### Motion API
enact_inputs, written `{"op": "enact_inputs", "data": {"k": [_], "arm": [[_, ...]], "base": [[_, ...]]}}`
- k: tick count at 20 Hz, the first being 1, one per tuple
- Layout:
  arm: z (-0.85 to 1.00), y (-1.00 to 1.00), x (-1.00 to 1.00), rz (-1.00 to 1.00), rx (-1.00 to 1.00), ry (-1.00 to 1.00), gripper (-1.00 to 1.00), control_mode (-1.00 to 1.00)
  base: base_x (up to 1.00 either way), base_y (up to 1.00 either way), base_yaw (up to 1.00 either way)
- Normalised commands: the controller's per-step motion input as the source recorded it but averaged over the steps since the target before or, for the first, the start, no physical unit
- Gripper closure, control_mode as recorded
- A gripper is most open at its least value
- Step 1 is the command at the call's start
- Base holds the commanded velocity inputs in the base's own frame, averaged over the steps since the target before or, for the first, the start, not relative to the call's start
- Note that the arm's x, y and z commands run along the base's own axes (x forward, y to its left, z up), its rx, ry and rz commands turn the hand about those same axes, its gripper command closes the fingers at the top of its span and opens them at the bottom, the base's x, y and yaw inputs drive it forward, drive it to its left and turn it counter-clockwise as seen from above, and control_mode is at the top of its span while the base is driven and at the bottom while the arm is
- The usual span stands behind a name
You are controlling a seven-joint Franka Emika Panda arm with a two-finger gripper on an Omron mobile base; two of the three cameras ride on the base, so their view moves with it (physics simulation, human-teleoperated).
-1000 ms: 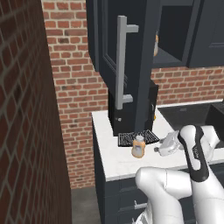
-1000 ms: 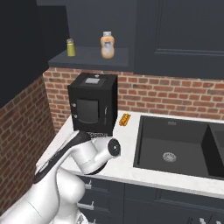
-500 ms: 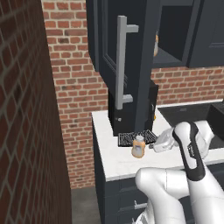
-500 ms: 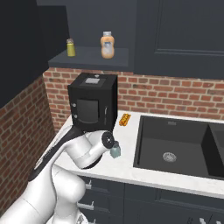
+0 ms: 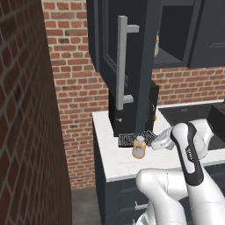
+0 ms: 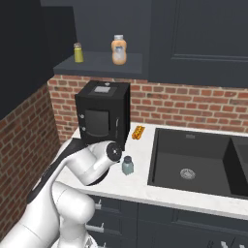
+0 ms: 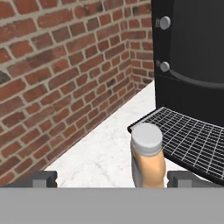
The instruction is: Put the shaker and condiment bottle from the counter next to their counterparts in the cabinet.
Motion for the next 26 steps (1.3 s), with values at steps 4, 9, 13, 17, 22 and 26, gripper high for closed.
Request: {"op": "enact_inputs", "data": {"k": [4,9,13,17,22,26], "arm": [[-0.02,0.00,0.00,-0.07,0.00,-0.02,-1.00,-1.00],[-0.10,0.00,0.00,-0.01,0.00,0.00,-1.00,-1.00],[-0.26,0.00,0.11,0.00,0.00,0.00,-1.00,-1.00],[-0.23,0.00,0.21,0.00,0.00,0.00,-1.00,-1.00],[-0.02,0.07,0.07,0.00,-0.02,0.00,-1.00,-1.00],[-0.26,0.23,0.13,0.00,-0.09,0.00,-1.00,-1.00]], "base": [[0.00,0.00,0.00],[0.00,0.00,0.00],[0.00,0.00,0.00],[0.00,0.00,0.00],[0.00,0.00,0.00],[0.00,0.00,0.00]]}}
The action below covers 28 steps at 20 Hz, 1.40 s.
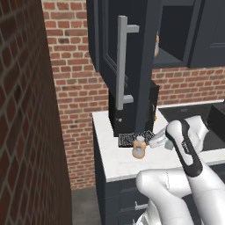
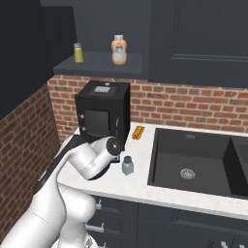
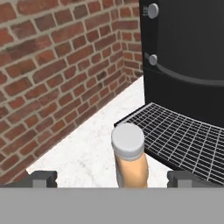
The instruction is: Put the shaker and condiment bottle from the counter next to their counterparts in the cabinet.
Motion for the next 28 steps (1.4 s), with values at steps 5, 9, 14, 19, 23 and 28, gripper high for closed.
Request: {"op": "enact_inputs", "data": {"k": [5,9,14,19,23,28], "arm": [[-0.34,0.02,0.07,0.00,-0.01,0.00,-1.00,-1.00],[-0.14,0.00,0.01,0.00,0.00,0.00,-1.00,-1.00],[-0.06,0.00,0.00,0.00,0.00,0.00,-1.00,-1.00],[-0.14,0.01,0.07,0.00,0.00,0.00,-1.00,-1.00],[-0.20,0.00,0.14,0.00,0.00,0.00,-1.00,-1.00],[-0.12,0.04,0.05,0.00,0.00,0.00,-1.00,-1.00]], "base": [[0.00,0.00,0.00],[0.00,0.00,0.00],[0.00,0.00,0.00],[0.00,0.00,0.00],[0.00,0.00,0.00],[0.00,0.00,0.00]]}}
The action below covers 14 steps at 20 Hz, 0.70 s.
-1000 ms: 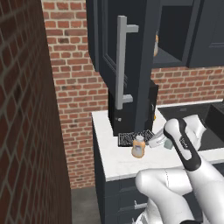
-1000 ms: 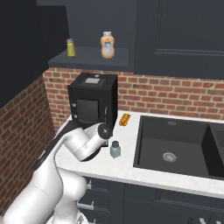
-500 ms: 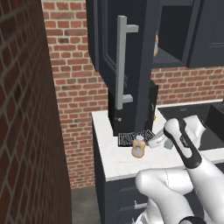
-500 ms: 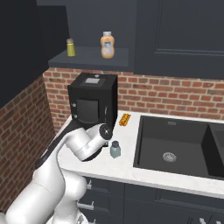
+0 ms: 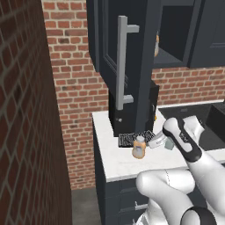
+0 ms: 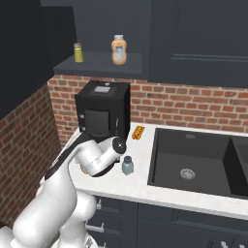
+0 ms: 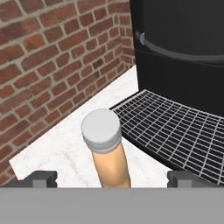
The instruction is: Put the shaker and condiment bottle from the counter next to their counterparts in the cabinet.
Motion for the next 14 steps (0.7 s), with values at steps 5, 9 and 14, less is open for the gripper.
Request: {"op": "enact_inputs", "data": {"k": [5,9,14], "arm": [[-0.11,0.20,0.02,0.00,0.00,0.00,-1.00,-1.00],[-0.08,0.16,0.07,0.00,0.00,0.00,-1.00,-1.00],[-0.13,0.01,0.12,0.00,0.00,0.00,-1.00,-1.00]], "base": [[0.00,0.00,0.00],[0.00,0.00,0.00],[0.00,0.00,0.00]]}}
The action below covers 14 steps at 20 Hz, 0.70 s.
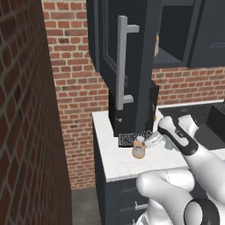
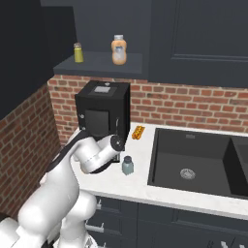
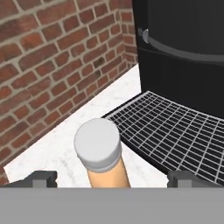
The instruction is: Put the shaker and condiment bottle from the counter next to their counterparts in the cabinet.
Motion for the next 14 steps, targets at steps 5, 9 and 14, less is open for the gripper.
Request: {"op": "enact_inputs", "data": {"k": [5,9,14], "arm": [[-0.38,0.05,0.05,0.00,0.00,0.00,-1.00,-1.00],[-0.69,0.47,0.03,0.00,-0.05,0.00,-1.00,-1.00],[-0.70,0.98,0.23,0.04,-0.16,0.10,1.00,-1.00]], "base": [[0.00,0.00,0.00],[0.00,0.00,0.00],[0.00,0.00,0.00]]}}
